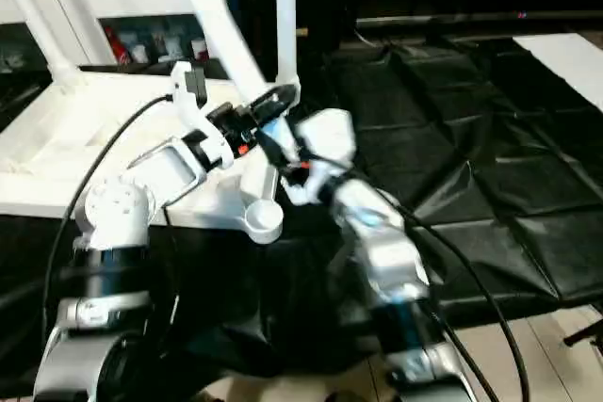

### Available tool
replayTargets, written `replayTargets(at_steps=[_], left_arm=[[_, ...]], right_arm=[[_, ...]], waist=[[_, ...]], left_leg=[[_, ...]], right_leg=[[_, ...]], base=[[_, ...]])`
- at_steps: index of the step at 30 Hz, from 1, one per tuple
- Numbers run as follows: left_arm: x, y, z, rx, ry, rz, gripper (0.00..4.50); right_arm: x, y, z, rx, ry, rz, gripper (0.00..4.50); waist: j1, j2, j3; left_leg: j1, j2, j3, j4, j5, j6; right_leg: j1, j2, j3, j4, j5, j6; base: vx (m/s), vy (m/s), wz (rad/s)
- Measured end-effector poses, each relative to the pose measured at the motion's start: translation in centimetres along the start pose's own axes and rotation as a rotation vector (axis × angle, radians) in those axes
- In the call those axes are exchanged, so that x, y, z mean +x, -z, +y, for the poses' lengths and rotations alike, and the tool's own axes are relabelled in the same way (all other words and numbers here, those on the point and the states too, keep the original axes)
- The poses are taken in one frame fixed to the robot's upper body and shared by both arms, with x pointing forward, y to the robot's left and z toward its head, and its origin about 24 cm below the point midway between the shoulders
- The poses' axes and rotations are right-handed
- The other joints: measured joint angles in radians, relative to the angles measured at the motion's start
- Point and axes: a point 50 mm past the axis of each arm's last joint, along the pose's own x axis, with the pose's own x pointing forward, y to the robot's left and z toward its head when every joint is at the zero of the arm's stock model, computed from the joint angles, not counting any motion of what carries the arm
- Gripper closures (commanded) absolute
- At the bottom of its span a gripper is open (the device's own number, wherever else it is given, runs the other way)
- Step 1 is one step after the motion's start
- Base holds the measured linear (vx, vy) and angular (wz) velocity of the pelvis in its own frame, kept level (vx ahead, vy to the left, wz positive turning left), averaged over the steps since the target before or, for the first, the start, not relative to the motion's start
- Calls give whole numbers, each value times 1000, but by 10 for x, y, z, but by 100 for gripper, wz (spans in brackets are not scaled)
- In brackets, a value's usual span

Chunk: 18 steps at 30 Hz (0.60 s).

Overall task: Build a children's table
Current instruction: Pick table leg

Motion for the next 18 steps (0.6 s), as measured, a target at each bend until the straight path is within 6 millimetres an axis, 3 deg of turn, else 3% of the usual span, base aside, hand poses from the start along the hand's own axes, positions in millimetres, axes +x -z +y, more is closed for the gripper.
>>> replayTargets(at_steps=[6,18], left_arm=[[1,-7,8,-22,-139,-82,114],[-2,-12,15,-49,-224,-144,202]], right_arm=[[6,8,8,-73,9,50,267],[13,8,18,-117,14,55,267]], waist=[[1,-2,1],[1,-1,1]], left_leg=[[-2,0,-1,0,0,0],[-2,0,-1,-1,0,0]], right_leg=[[0,0,-1,-2,0,0],[-1,0,-1,-2,0,0]], base=[[0,0,0],[0,0,0]])
